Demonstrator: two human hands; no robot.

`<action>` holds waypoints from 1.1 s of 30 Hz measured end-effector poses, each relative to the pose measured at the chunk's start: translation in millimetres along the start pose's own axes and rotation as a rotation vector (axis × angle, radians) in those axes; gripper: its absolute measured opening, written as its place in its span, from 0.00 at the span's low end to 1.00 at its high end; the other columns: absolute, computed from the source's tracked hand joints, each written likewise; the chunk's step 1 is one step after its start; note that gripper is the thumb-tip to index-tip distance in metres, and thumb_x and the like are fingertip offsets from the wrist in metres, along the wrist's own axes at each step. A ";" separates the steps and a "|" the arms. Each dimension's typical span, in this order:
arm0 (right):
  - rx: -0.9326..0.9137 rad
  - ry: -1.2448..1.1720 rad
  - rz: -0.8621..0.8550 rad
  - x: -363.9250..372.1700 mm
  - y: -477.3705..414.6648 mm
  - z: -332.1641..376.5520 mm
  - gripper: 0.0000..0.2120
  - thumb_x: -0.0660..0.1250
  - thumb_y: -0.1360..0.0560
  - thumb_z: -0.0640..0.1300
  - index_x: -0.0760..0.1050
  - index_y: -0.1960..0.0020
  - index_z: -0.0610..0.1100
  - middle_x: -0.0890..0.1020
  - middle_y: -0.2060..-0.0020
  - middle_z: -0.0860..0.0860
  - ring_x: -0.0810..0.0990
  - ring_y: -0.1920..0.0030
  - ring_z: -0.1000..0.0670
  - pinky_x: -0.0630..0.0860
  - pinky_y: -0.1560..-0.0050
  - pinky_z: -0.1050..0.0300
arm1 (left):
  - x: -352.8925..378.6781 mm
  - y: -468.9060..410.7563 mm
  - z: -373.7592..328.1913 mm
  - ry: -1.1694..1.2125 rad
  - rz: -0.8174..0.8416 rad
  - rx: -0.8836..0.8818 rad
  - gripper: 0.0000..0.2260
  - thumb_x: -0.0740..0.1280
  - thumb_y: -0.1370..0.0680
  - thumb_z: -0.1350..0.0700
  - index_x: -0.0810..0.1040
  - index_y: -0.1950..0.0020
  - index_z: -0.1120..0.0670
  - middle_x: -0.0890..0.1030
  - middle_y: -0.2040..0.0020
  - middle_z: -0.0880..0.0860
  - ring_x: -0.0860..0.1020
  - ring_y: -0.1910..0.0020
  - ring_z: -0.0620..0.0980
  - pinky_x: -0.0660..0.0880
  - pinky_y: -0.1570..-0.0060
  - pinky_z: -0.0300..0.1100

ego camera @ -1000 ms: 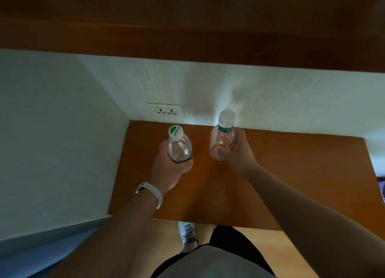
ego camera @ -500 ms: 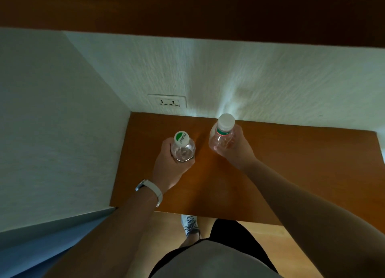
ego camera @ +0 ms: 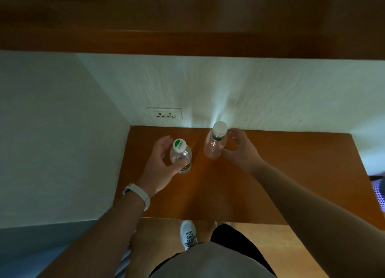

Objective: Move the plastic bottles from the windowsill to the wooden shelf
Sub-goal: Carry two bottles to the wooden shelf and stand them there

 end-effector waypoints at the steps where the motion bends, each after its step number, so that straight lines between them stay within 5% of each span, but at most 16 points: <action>1: -0.009 0.011 -0.006 -3.4 5.4 4.4 0.41 0.76 0.32 0.56 0.60 0.25 0.51 0.70 0.30 0.53 0.68 0.30 0.53 0.69 0.37 0.54 | -4.1 2.9 -6.1 -0.022 0.001 0.022 0.37 0.77 0.31 0.45 0.63 0.26 0.44 0.71 0.28 0.46 0.69 0.29 0.46 0.65 0.28 0.50; 5: -0.087 0.066 -0.030 -14.7 24.5 16.6 0.34 0.70 0.26 0.57 0.60 0.24 0.51 0.68 0.28 0.53 0.66 0.29 0.52 0.68 0.31 0.48 | -17.0 15.2 -31.3 -0.171 -0.023 0.100 0.32 0.73 0.24 0.48 0.63 0.23 0.47 0.68 0.24 0.48 0.63 0.28 0.43 0.61 0.32 0.43; 11: -0.288 0.293 -0.049 -33.4 42.1 40.5 0.28 0.64 0.23 0.58 0.65 0.26 0.48 0.69 0.29 0.52 0.71 0.33 0.50 0.70 0.36 0.52 | -25.5 36.6 -62.0 -0.404 -0.090 0.235 0.31 0.71 0.23 0.47 0.64 0.22 0.48 0.68 0.24 0.49 0.64 0.27 0.45 0.63 0.28 0.50; 19: -0.622 0.574 -0.016 -51.2 56.6 58.1 0.22 0.60 0.20 0.56 0.68 0.29 0.47 0.73 0.32 0.50 0.71 0.34 0.49 0.67 0.37 0.56 | -11.1 67.7 -93.5 -0.706 -0.254 0.322 0.32 0.60 0.25 0.34 0.72 0.27 0.51 0.74 0.29 0.51 0.70 0.29 0.50 0.68 0.29 0.53; 28: -0.893 0.702 0.099 -82.5 74.8 50.3 0.22 0.57 0.20 0.57 0.70 0.31 0.48 0.74 0.33 0.51 0.71 0.33 0.48 0.71 0.36 0.51 | 38.5 123.6 -115.3 -0.790 -0.428 0.188 0.22 0.69 0.22 0.48 0.75 0.29 0.51 0.74 0.29 0.50 0.70 0.30 0.51 0.65 0.32 0.48; 33: -0.955 0.762 0.236 -77.0 84.5 46.2 0.27 0.51 0.20 0.62 0.62 0.25 0.51 0.65 0.26 0.53 0.62 0.26 0.50 0.63 0.29 0.49 | 59.1 156.5 -120.7 -0.907 -0.447 0.077 0.26 0.60 0.21 0.40 0.69 0.25 0.48 0.69 0.25 0.50 0.66 0.26 0.53 0.64 0.28 0.56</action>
Point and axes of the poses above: each hand's wrist, its own y-axis away from the middle knuckle, its own x-axis out of the palm, z = x × y, the point moved 3 cm from there along -y, towards the middle knuckle
